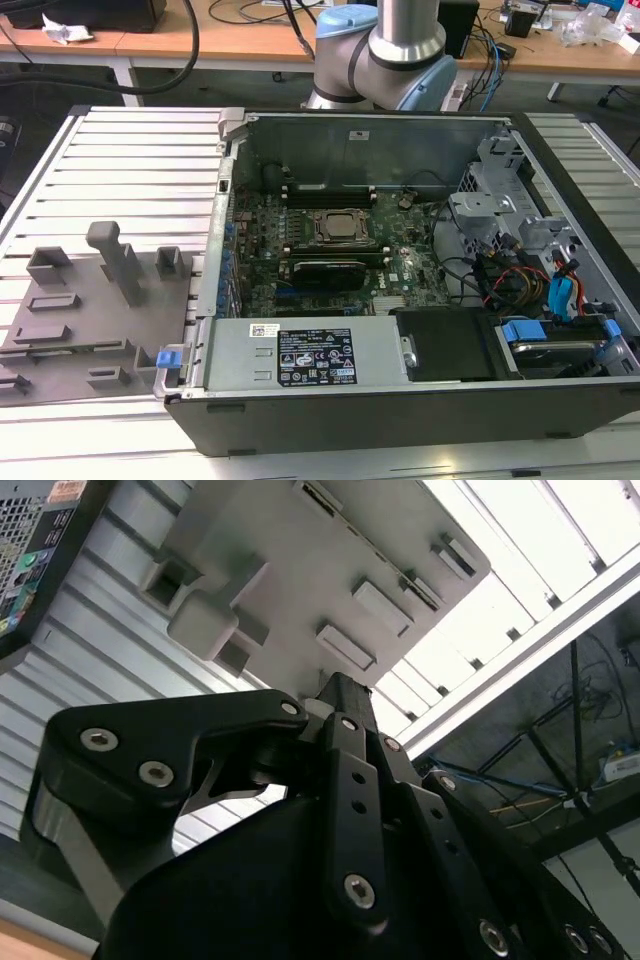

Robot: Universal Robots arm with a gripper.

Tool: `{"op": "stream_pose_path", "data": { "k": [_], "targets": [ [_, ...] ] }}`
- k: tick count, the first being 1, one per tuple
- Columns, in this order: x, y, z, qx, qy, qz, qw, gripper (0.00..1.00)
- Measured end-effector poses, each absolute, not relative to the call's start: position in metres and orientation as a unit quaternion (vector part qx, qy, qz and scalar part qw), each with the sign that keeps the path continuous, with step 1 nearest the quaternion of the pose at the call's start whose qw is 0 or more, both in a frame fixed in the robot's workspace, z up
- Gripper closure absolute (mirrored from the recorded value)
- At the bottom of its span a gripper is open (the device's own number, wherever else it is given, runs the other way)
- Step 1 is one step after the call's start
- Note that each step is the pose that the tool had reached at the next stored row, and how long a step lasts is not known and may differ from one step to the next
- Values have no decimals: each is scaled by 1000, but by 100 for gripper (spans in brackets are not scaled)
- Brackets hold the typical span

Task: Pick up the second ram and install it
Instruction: 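Pick up the second ram and move it above second insertion slot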

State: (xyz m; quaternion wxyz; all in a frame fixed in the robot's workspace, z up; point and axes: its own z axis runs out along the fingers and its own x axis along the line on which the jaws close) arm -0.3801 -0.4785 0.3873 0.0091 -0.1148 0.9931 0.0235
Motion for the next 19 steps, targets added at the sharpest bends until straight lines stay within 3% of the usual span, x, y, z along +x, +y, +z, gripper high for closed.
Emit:
{"op": "stream_pose_path", "data": {
  "k": [19],
  "targets": [
    [-380,-479,387,-232,972,24,6,89]
  ]
}}
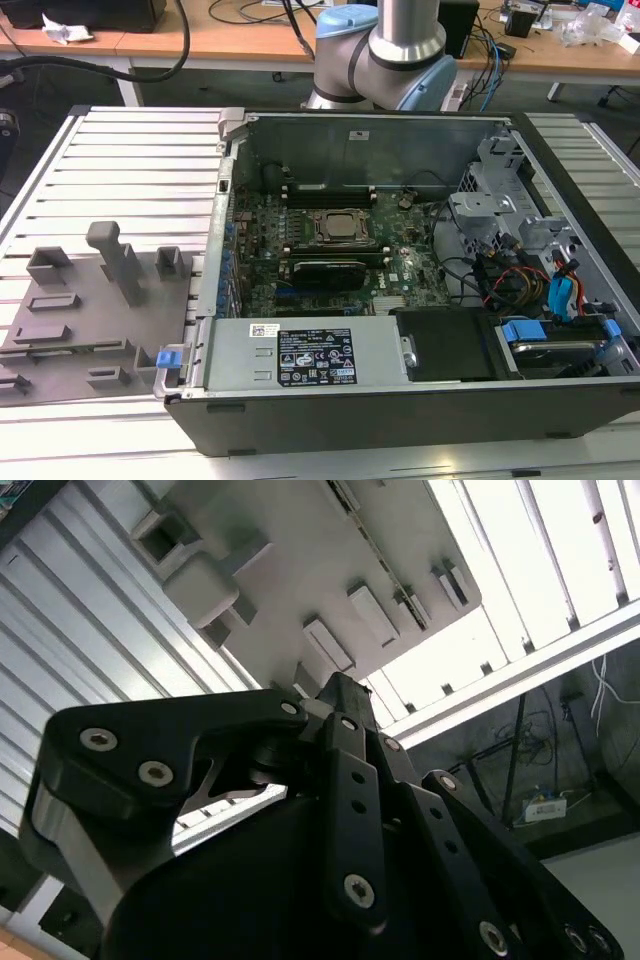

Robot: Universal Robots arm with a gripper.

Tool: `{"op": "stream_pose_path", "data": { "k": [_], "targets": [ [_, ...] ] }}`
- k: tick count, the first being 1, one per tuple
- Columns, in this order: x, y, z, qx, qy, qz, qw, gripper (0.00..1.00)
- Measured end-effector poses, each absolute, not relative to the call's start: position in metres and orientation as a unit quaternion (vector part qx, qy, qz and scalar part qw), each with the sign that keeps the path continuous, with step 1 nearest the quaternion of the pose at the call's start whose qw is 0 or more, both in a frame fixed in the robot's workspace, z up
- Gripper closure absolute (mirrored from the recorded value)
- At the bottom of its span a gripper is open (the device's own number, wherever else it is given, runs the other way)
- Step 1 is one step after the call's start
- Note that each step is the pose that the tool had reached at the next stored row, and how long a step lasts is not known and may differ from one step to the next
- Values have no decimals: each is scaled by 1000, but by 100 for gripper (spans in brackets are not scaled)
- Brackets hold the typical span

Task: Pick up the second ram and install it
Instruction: 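Pick up the second ram and move it above second insertion slot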

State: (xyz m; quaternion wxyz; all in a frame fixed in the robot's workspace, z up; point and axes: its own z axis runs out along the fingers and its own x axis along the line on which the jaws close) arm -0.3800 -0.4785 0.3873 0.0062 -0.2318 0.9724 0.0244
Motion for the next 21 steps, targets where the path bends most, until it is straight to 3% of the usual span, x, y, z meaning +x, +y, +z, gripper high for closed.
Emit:
{"op": "stream_pose_path", "data": {
  "k": [21],
  "targets": [
    [-380,-479,387,-377,926,25,2,89]
  ]
}}
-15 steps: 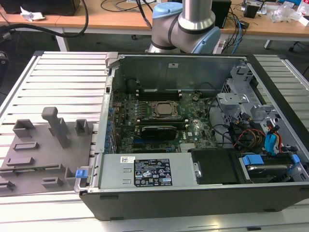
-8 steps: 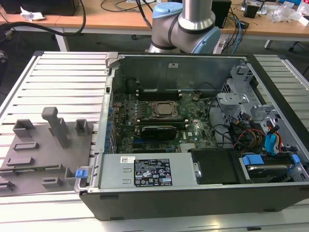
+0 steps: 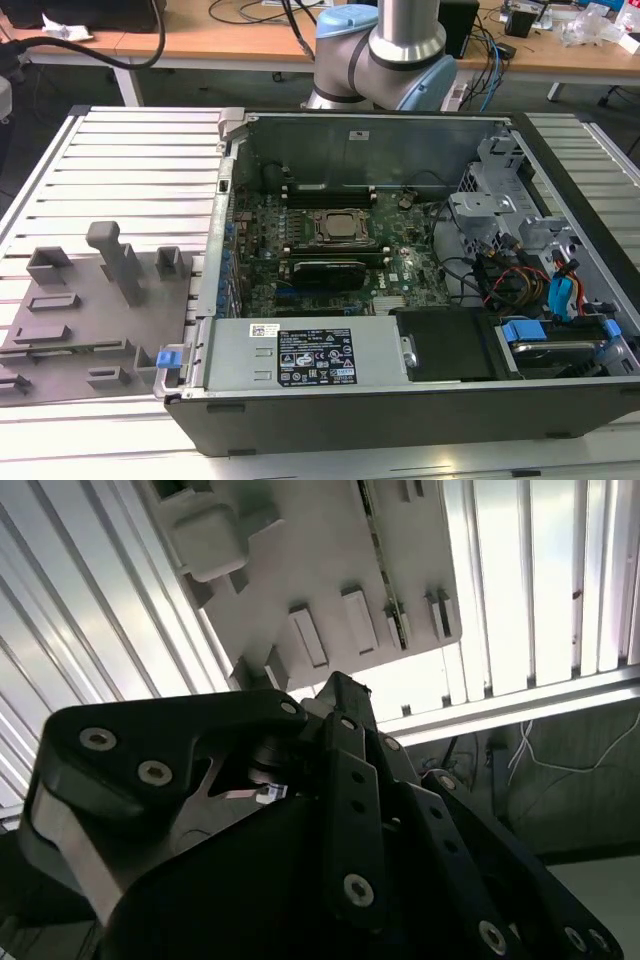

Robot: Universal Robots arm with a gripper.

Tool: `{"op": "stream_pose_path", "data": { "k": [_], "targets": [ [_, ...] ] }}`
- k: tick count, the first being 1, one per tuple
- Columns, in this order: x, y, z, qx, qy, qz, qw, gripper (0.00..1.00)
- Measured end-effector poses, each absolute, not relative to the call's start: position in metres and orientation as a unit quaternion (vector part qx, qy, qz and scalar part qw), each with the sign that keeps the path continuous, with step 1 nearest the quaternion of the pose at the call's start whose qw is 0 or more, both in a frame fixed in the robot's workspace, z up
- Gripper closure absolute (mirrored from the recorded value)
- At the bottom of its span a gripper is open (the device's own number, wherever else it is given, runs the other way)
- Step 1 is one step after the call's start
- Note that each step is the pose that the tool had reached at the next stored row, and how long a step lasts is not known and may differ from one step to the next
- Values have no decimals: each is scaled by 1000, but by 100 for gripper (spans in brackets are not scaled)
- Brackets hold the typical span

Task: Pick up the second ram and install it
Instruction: 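Pick up the second ram and move it above second insertion slot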

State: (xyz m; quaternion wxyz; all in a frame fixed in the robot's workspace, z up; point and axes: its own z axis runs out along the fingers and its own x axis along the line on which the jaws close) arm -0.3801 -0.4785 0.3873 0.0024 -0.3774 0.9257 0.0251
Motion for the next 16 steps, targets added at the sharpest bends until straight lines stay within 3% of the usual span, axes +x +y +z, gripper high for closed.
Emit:
{"op": "stream_pose_path", "data": {
  "k": [16],
  "targets": [
    [-380,-479,387,-489,872,25,-1,89]
  ]
}}
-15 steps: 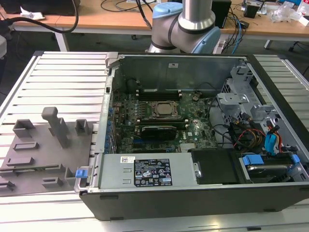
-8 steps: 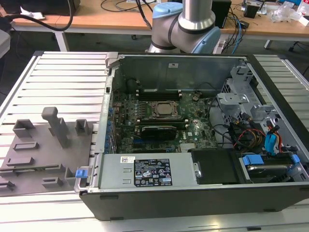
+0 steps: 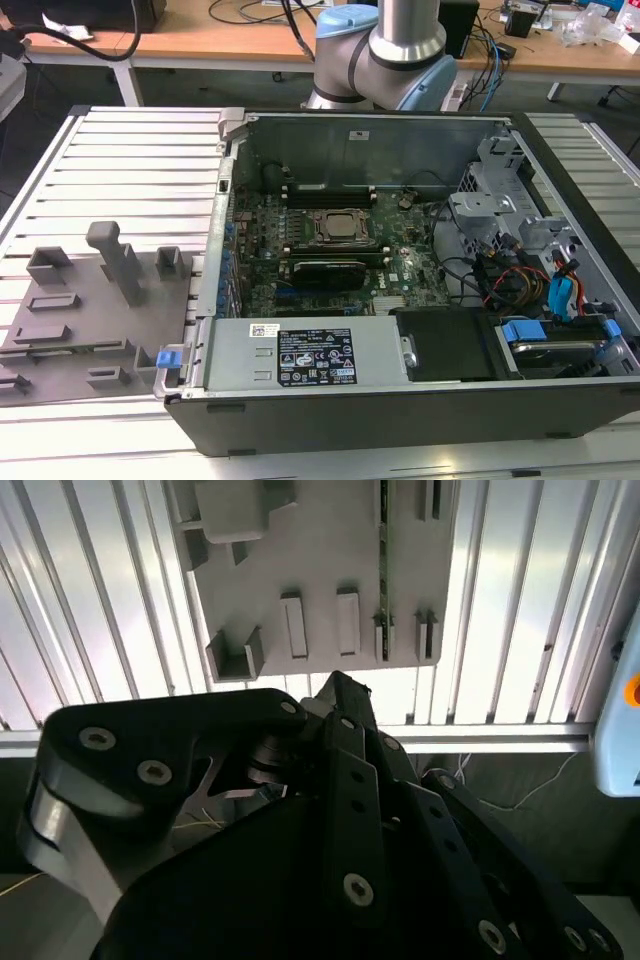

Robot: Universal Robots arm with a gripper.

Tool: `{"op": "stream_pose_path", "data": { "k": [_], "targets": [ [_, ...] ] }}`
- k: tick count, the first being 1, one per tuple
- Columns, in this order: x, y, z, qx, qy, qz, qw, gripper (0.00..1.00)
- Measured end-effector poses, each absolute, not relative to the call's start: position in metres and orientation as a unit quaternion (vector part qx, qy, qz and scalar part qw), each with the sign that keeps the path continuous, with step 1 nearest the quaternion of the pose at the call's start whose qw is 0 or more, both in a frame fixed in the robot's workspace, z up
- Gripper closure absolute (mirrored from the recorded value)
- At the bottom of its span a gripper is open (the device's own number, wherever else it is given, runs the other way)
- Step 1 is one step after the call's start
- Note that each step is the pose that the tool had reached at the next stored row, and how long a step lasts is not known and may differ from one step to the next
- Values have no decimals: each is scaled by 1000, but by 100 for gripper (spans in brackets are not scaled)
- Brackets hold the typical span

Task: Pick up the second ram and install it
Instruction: 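Pick up the second ram and move it above second insertion slot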

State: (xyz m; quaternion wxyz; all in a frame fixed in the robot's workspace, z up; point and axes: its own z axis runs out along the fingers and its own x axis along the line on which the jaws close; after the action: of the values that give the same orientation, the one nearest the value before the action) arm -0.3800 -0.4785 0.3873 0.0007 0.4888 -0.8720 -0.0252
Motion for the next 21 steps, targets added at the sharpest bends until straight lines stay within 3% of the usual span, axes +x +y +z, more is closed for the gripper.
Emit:
{"op": "stream_pose_path", "data": {
  "k": [21],
  "targets": [
    [-380,-479,387,625,-780,-25,5,89]
  ]
}}
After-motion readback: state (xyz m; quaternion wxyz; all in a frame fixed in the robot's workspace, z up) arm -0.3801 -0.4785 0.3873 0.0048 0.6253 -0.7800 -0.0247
